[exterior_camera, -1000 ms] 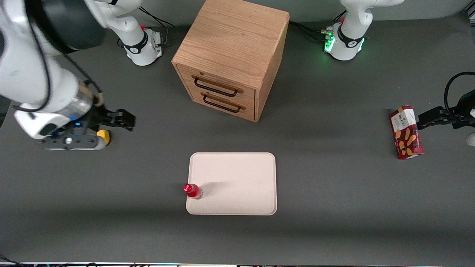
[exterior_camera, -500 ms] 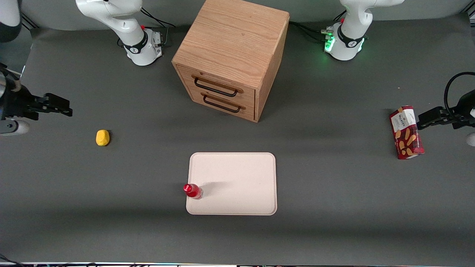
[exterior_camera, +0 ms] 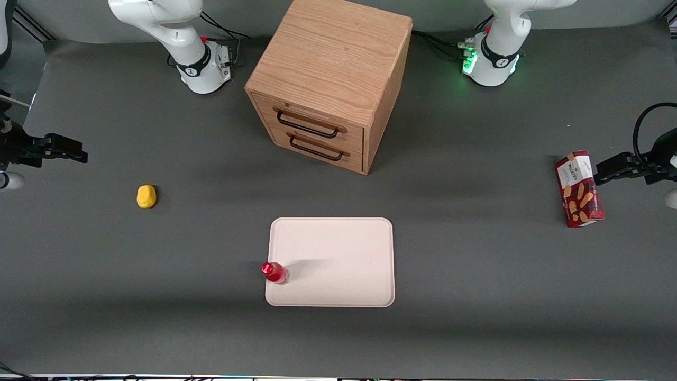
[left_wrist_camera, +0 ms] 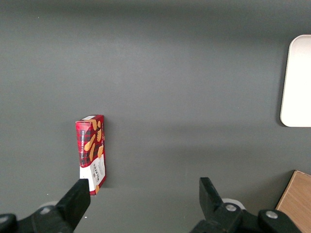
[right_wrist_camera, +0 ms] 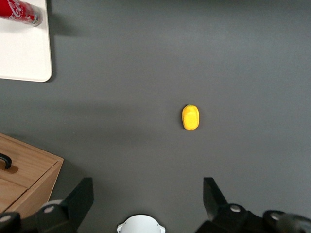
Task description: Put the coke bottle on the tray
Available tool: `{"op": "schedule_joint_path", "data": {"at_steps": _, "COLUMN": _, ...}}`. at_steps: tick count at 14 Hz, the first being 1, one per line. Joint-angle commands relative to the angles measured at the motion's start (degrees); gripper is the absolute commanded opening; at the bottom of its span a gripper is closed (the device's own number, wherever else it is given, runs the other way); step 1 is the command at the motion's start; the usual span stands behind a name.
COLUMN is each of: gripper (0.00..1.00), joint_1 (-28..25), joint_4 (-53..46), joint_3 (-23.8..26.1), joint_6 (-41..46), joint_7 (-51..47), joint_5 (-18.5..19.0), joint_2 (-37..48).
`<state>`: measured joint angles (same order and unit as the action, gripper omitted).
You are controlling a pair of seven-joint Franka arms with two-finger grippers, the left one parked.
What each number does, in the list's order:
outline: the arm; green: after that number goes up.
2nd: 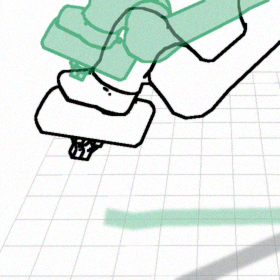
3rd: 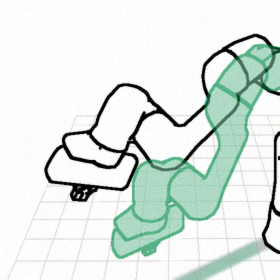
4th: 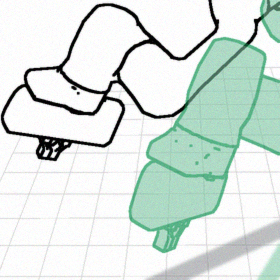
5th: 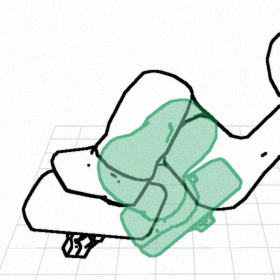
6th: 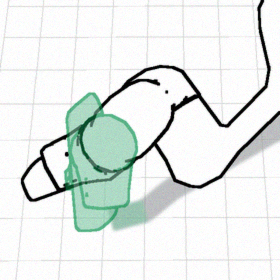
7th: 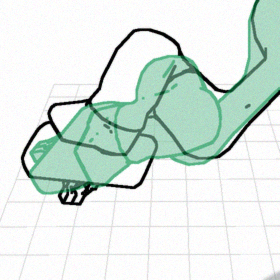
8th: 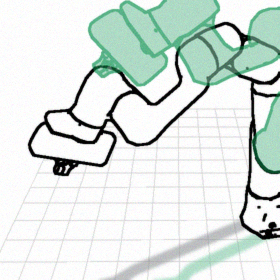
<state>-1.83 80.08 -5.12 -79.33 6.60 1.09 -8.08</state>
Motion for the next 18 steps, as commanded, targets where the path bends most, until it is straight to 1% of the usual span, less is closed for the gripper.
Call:
{"op": "schedule_joint_path", "data": {"at_steps": 1, "gripper": 1.00, "joint_1": -0.37, "joint_4": 14.00, "joint_3": -0.68, "joint_6": -8.27, "joint_7": 1.22, "joint_5": -0.74, "joint_2": 9.45}}
{"op": "schedule_joint_path", "data": {"at_steps": 3, "gripper": 1.00, "joint_1": -0.37, "joint_4": 17.21, "joint_3": -0.68, "joint_6": -10.84, "joint_7": 1.22, "joint_5": -0.83, "joint_2": 10.97}}
{"op": "schedule_joint_path", "data": {"at_steps": 6, "gripper": 1.00, "joint_1": -0.02, "joint_4": 16.51, "joint_3": -0.06, "joint_6": -12.95, "joint_7": 1.22, "joint_5": -0.66, "joint_2": 10.28}}
{"op": "schedule_joint_path", "data": {"at_steps": 10, "gripper": 1.00, "joint_1": 0.16, "joint_4": 10.81, "joint_3": 0.20, "joint_6": -13.31, "joint_7": 1.40, "joint_5": -0.48, "joint_2": 6.76}}
{"op": "schedule_joint_path", "data": {"at_steps": 12, "gripper": 1.00, "joint_1": 0.42, "joint_4": 10.89, "joint_3": 0.20, "joint_6": -13.57, "joint_7": 2.89, "joint_5": -0.57, "joint_2": 7.11}}
{"op": "schedule_joint_path", "data": {"at_steps": 15, "gripper": 1.00, "joint_1": 0.60, "joint_4": 11.59, "joint_3": 0.12, "joint_6": -14.10, "joint_7": 2.89, "joint_5": -0.04, "joint_2": 8.25}}
{"op": "schedule_joint_path", "data": {"at_steps": 18, "gripper": 1.00, "joint_1": 0.60, "joint_4": 11.24, "joint_3": 0.12, "joint_6": -14.27, "joint_7": 2.11, "joint_5": -0.48, "joint_2": 7.73}}
